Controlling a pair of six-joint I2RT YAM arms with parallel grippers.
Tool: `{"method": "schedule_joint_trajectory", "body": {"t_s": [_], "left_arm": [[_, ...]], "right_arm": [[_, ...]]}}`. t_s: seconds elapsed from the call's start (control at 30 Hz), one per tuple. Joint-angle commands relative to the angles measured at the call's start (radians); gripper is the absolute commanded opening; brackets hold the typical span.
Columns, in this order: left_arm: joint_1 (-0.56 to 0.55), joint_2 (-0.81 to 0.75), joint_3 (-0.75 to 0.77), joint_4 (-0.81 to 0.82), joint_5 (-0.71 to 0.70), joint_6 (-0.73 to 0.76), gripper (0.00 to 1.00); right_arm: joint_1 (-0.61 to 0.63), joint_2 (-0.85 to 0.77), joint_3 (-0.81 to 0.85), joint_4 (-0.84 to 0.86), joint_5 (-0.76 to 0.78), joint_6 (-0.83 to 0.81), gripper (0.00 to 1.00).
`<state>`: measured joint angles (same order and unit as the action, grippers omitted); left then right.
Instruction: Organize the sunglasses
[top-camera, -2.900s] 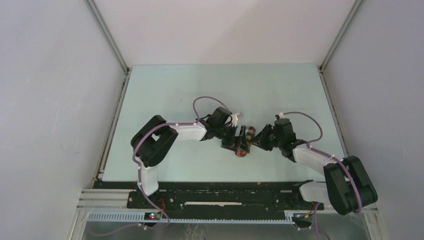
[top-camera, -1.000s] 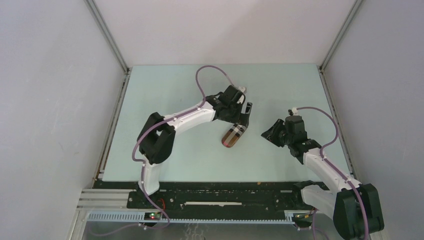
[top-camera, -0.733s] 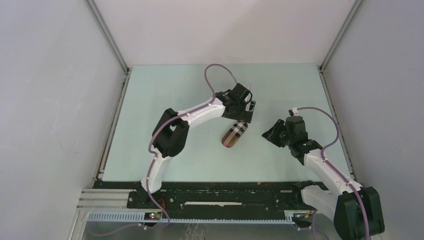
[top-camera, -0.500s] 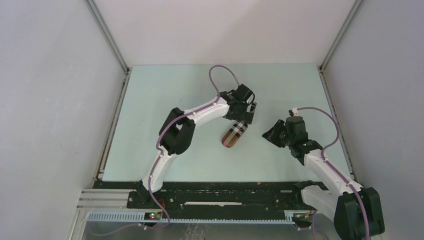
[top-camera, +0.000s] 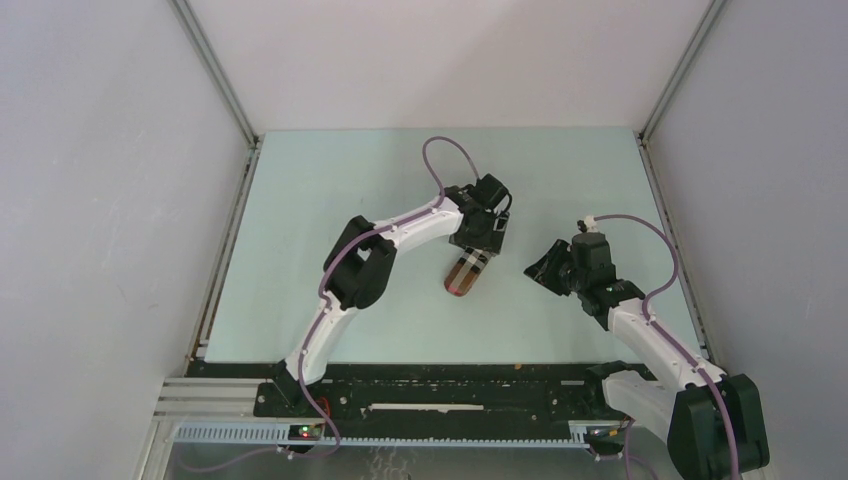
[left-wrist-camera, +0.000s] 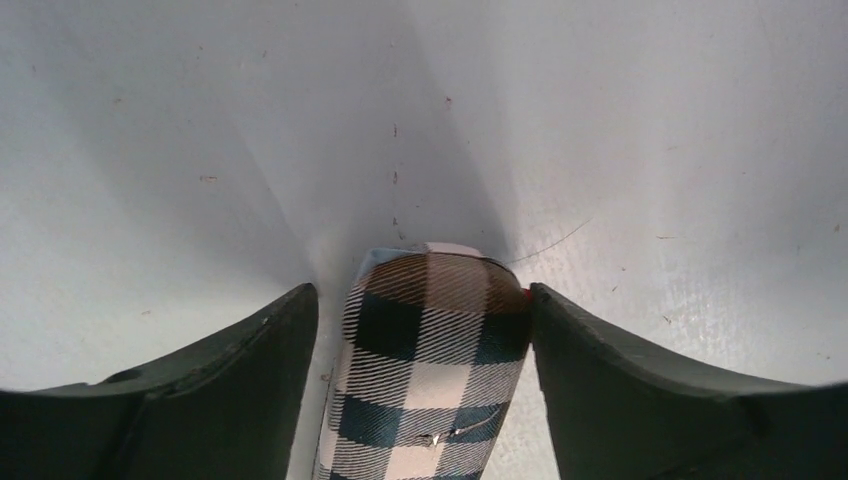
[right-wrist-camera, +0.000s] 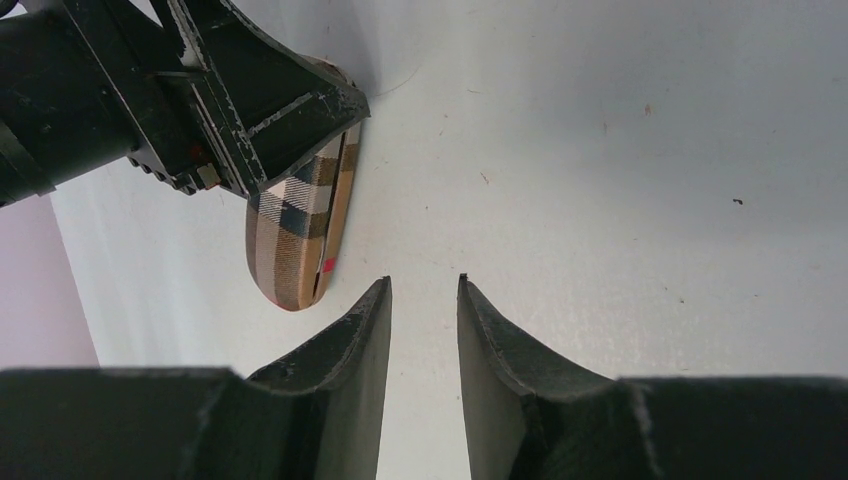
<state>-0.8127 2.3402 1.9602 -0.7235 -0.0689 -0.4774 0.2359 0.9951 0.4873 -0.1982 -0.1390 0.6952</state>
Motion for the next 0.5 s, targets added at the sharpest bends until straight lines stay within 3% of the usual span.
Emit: {"method": "schedule_joint_trajectory", "body": {"t_s": [0.0, 0.1, 0.17, 0.2, 0.3, 0.33, 0.4, 0.47], "left_arm": [[-0.005, 0.013, 0.066, -0.004, 0.001, -0.014, 0.73], [-0.004, 0.011, 0.067, 0.015, 0.046, 0.0, 0.44], [-0.007, -0.003, 0.058, 0.036, 0.081, 0.009, 0.38], [-0.01, -0.012, 0.056, 0.043, 0.09, 0.018, 0.43], [-0.025, -0.04, 0.057, 0.042, 0.094, 0.05, 0.82], [-0.028, -0.05, 0.057, 0.036, 0.088, 0.058, 0.91], [-0.036, -0.081, 0.052, 0.022, 0.073, 0.069, 0.99], [-0.038, -0.118, 0.036, 0.022, 0.071, 0.071, 1.0]], "right_arm": [[-0.006, -0.002, 0.022, 0.016, 0.015, -0.013, 0.38], [-0.007, -0.005, 0.022, 0.014, 0.015, -0.013, 0.39], [-0.006, -0.005, 0.022, 0.013, 0.016, -0.013, 0.39], [-0.006, -0.004, 0.022, 0.014, 0.015, -0.013, 0.38], [-0.006, -0.005, 0.022, 0.015, 0.015, -0.012, 0.39], [-0.006, -0.003, 0.022, 0.017, 0.015, -0.012, 0.39], [-0.006, 0.0, 0.022, 0.02, 0.013, -0.012, 0.39], [-0.006, 0.003, 0.022, 0.023, 0.012, -0.011, 0.39]]}}
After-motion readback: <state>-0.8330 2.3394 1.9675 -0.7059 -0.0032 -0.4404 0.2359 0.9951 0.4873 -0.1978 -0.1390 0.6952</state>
